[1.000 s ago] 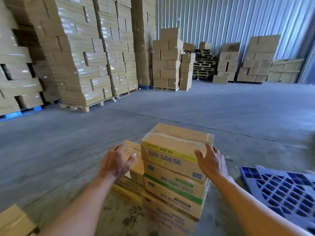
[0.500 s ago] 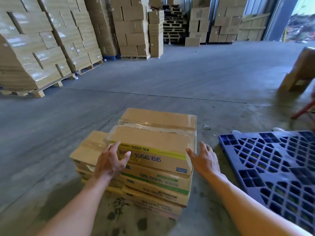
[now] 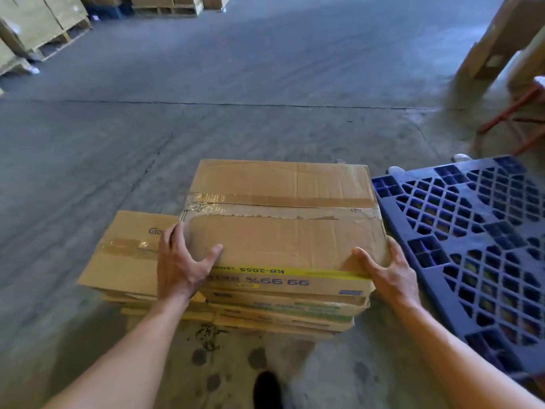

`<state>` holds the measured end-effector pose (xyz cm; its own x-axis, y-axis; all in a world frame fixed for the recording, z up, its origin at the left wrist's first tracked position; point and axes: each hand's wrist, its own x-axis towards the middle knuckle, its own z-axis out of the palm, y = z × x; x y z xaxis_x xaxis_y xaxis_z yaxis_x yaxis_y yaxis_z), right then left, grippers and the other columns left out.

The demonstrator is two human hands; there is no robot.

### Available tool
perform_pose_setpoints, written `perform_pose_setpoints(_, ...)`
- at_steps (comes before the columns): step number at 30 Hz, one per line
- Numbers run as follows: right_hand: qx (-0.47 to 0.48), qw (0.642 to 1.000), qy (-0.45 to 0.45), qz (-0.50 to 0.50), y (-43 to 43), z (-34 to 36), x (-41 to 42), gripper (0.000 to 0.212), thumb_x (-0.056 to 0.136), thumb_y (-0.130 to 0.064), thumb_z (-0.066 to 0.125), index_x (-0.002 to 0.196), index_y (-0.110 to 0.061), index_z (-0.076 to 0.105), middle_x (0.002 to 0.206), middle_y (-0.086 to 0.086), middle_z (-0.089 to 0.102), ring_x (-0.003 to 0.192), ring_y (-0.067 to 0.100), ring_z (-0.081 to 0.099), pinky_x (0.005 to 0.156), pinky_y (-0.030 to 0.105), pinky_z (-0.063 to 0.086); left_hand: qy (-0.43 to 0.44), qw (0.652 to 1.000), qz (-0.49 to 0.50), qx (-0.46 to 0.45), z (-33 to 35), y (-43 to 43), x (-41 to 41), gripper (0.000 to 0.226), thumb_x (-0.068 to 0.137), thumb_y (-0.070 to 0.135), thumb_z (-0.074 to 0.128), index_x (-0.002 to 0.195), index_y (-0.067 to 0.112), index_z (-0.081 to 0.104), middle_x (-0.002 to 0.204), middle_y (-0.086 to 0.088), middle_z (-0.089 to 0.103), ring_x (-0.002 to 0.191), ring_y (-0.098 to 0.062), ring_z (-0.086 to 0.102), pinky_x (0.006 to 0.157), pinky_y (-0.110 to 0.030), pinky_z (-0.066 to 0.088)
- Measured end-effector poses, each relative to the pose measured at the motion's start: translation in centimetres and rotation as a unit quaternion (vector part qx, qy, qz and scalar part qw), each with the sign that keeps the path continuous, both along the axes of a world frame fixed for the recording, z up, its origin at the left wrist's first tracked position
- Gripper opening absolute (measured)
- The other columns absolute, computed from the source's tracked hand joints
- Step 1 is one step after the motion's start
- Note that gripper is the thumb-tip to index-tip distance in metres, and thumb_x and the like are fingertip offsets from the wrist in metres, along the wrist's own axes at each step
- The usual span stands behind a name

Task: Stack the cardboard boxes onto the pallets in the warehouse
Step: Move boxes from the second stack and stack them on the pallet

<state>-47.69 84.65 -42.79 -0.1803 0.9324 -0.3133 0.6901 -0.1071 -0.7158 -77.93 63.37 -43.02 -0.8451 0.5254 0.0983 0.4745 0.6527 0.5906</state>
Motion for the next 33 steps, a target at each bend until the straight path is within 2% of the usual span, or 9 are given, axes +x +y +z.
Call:
perform_pose_setpoints(4,-0.022,0.996,0.069,-0.052,0.2,0.0,-0.6,0.093,0.073,-0.063,0.072,0.153,-0.038,0.033,0.151,0.008,0.046,0.134,0.032,0.046,0.112,0.053,0.037,0.003,0.998,0.024,0.066,-1.0,0.5,-0.9,0.11,0.062,0.075,0.06,0.14,-0.002,0.049,0.138,-0.021,0.049,0.126,-0.034,0.047,0.103,-0.042,0.043)
perform_pose_setpoints(9,-0.049,0.987,0.13,-0.083,0.5,-0.9,-0.4,0.118,0.043,-0.086,0.076,0.145,-0.037,0.046,0.136,0.001,0.058,0.12,0.024,0.058,0.104,0.051,0.05,0.0,0.994,0.063,0.088,-1.4,1.0,-1.5,0.108,0.062,0.068,0.073,0.141,-0.001,0.047,0.137,-0.022,0.052,0.124,-0.033,0.048,0.099,-0.039,0.043)
perform_pose_setpoints(15,-0.081,0.974,0.198,-0.079,0.2,-1.5,-0.1,0.111,0.056,-0.063,0.089,0.15,-0.029,0.042,0.136,0.006,0.056,0.103,0.012,0.06,0.077,0.03,0.055,-0.237,0.962,0.075,0.114,-2.4,-0.2,-3.4,0.125,0.044,0.087,0.07,0.141,0.011,0.052,0.129,-0.012,0.065,0.11,-0.031,0.063,0.094,-0.044,0.055)
perform_pose_setpoints(19,-0.1,0.961,0.239,-0.101,0.2,-1.4,-0.1,0.141,0.022,-0.078,0.087,0.148,-0.032,0.042,0.121,-0.004,0.058,0.099,0.015,0.062,0.073,0.043,0.063,-0.355,0.919,0.072,0.159,-1.3,-0.4,-3.8,0.118,0.045,0.056,0.094,0.146,0.021,0.046,0.121,-0.003,0.064,0.113,-0.031,0.06,0.093,-0.051,0.055)
perform_pose_setpoints(21,-0.102,0.958,0.249,-0.096,0.1,-1.1,0.3,0.145,0.018,-0.08,0.086,0.148,-0.033,0.042,0.118,-0.006,0.058,0.099,0.017,0.063,0.075,0.047,0.063,-0.385,0.905,0.066,0.168,-1.0,-1.1,-3.3,0.123,0.037,0.056,0.096,0.145,0.025,0.046,0.117,-0.003,0.064,0.112,-0.034,0.061,0.088,-0.059,0.056)
perform_pose_setpoints(25,-0.094,0.959,0.265,-0.046,0.4,0.4,1.5,0.132,0.032,-0.074,0.088,0.148,-0.032,0.041,0.12,-0.001,0.056,0.096,0.015,0.063,0.054,0.03,0.061,-0.379,0.901,0.069,0.199,0.6,-3.1,0.1,0.14,0.02,0.068,0.093,0.145,0.027,0.046,0.123,-0.004,0.064,0.117,-0.032,0.06,0.094,-0.058,0.053)
perform_pose_setpoints(27,-0.098,0.956,0.277,-0.016,1.0,1.2,1.8,0.107,0.059,-0.057,0.087,0.15,-0.028,0.039,0.113,-0.004,0.056,0.091,0.014,0.062,0.051,0.025,0.058,-0.362,0.904,0.089,0.21,1.5,-4.2,2.1,0.155,0.016,0.071,0.091,0.154,0.025,0.035,0.142,-0.009,0.054,0.128,-0.033,0.052,0.102,-0.059,0.047)
perform_pose_setpoints(29,-0.084,0.954,0.288,0.013,1.7,2.2,2.2,0.09,0.073,-0.04,0.079,0.152,-0.025,0.038,0.106,-0.011,0.056,0.086,0.013,0.062,0.059,0.032,0.061,-0.345,0.901,0.11,0.238,2.8,-5.6,4.4,0.161,0.016,0.072,0.09,0.157,0.024,0.028,0.154,-0.01,0.042,0.134,-0.031,0.046,0.108,-0.056,0.042)
perform_pose_setpoints(33,-0.072,0.947,0.299,0.097,2.2,4.0,3.2,0.089,0.077,-0.038,0.079,0.153,-0.026,0.036,0.104,-0.01,0.056,0.081,0.012,0.061,0.072,0.039,0.056,-0.332,0.88,0.162,0.298,5.1,-10.0,9.9,0.149,0.027,0.062,0.096,0.156,0.031,0.028,0.148,-0.008,0.051,0.121,-0.033,0.06,0.099,-0.06,0.049)
